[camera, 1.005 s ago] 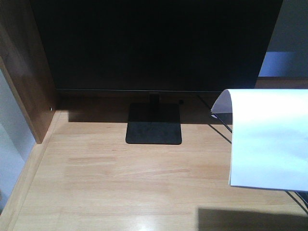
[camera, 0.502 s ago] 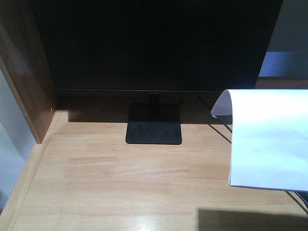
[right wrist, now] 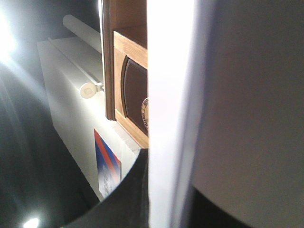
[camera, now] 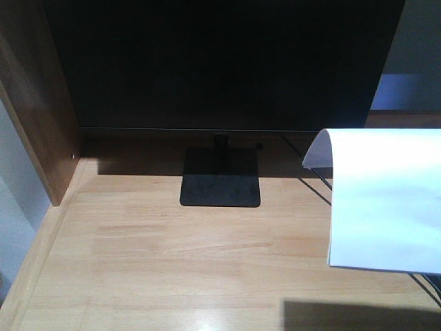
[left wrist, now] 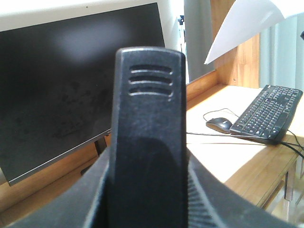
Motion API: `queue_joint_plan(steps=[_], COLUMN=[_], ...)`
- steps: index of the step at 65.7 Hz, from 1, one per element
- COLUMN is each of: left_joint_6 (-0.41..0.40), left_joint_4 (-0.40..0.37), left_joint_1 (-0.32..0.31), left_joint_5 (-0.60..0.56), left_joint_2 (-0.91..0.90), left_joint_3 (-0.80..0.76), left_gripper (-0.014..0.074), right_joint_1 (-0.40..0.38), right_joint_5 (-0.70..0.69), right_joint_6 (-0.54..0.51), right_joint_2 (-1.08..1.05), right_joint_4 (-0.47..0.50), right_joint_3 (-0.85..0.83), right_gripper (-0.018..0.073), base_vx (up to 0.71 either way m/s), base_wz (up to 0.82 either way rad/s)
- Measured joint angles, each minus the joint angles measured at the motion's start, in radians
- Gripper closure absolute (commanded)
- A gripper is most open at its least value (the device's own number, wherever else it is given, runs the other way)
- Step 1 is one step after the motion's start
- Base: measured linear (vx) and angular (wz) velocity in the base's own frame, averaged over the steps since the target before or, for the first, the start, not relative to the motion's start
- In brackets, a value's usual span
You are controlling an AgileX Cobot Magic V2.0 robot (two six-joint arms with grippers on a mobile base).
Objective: Grab stapler and paper to desk for stapling
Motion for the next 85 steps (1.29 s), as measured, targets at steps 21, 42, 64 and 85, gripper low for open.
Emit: queue_joint_plan(steps=[21,42,64,85], left_joint_6=[0.000,0.000,0.011,0.410], left_joint_4=[0.000,0.030,0.046,-0.159], left_joint_1=[0.000,0.000,0.000,0.061], left_joint_5=[-0.017,-0.027,-0.189,-0.325], left_joint_2=[0.014,0.247,0.598,0.875], left_joint_3=[0.000,0.000,0.002,0.002], left_gripper=[0.0603,0.0603,0.0603,0.0603], right_joint_1=[0.000,0.000,0.000,0.000], right_joint_5=[0.000,0.000,0.000,0.000], right_joint_6=[0.000,0.000,0.000,0.000], right_joint_2=[0.000,0.000,0.000,0.000], right_joint_4=[0.000,0.000,0.000,0.000], right_joint_3=[0.000,0.000,0.000,0.000], right_gripper=[0.0562,0.0562,0.0562,0.0562], base_vx=[0.00,0.00,0.00,0.00], base_wz=[0.00,0.00,0.00,0.00])
